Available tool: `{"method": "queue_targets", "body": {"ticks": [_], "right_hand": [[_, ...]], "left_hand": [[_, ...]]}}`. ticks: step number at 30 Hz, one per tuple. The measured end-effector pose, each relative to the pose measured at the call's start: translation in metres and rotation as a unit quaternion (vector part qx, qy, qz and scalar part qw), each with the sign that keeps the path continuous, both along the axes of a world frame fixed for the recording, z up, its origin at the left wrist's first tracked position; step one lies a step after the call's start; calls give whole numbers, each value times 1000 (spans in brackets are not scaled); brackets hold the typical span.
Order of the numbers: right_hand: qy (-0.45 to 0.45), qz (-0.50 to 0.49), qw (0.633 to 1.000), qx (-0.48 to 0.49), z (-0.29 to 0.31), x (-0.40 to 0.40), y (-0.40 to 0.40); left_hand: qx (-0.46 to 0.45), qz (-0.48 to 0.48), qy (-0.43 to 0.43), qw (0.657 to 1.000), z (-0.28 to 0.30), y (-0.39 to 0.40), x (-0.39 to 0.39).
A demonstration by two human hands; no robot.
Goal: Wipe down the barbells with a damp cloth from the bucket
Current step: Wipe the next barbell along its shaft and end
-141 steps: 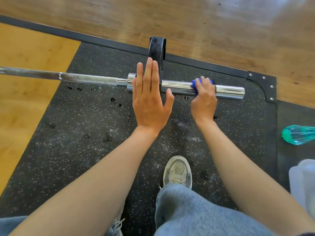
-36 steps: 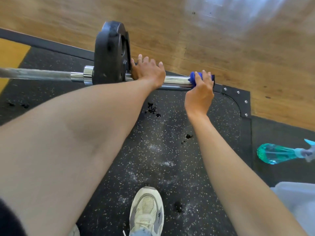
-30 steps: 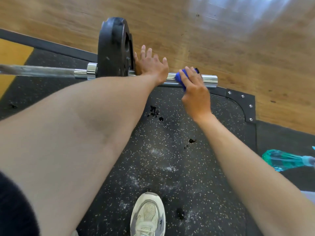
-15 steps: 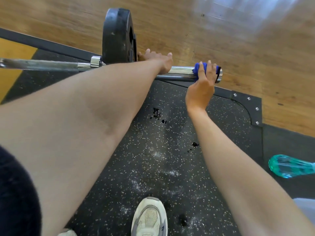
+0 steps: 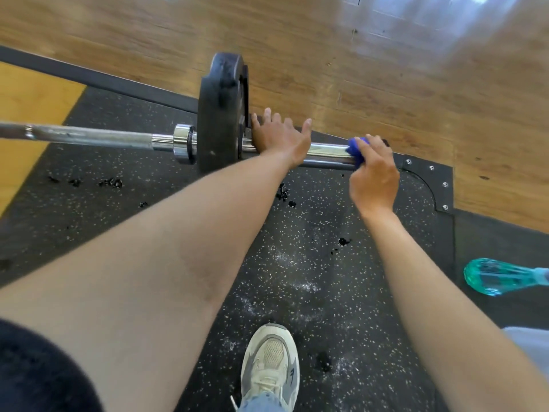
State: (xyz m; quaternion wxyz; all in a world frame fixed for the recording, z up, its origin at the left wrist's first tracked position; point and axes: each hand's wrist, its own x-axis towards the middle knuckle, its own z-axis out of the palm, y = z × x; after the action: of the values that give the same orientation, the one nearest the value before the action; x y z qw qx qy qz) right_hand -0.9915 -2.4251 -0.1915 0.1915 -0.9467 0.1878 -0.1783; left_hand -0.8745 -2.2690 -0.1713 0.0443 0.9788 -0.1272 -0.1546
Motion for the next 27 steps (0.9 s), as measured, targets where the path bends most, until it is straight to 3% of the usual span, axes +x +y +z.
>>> {"method": "queue_targets", "body": {"ticks": [2, 6, 7, 10, 11, 15, 19, 20, 24, 27], "right_hand": [[12, -85, 996, 26, 4, -11, 12], [32, 81, 996, -20, 6, -51, 40], [34, 80, 996, -19, 6, -63, 35], [31, -86, 995, 32, 9, -89, 32], [34, -98, 994, 32, 10, -97, 44], [37, 68, 997, -28, 10, -138, 66], [25, -86, 996, 24, 12, -173, 64], [30, -94, 995, 24, 14, -181, 75], [58, 43, 997, -7, 15, -220, 96], [35, -60, 998, 9, 18, -240, 89]], "left_hand": [[-13, 7, -16, 1000, -1, 3, -18], [-37, 17, -55, 998, -4, 12, -56], [-43, 18, -67, 997, -6, 15, -67], [-53, 17, -97, 994, -9, 26, -97], [-57, 15, -103, 993, -10, 30, -108], [-74, 4, -126, 989, -13, 43, -153], [-98, -13, -154, 983, -17, 62, -196], [-102, -16, -156, 982, -17, 65, -207], [-119, -25, -153, 981, -18, 81, -243], [-128, -40, -151, 980, -19, 92, -265]]}}
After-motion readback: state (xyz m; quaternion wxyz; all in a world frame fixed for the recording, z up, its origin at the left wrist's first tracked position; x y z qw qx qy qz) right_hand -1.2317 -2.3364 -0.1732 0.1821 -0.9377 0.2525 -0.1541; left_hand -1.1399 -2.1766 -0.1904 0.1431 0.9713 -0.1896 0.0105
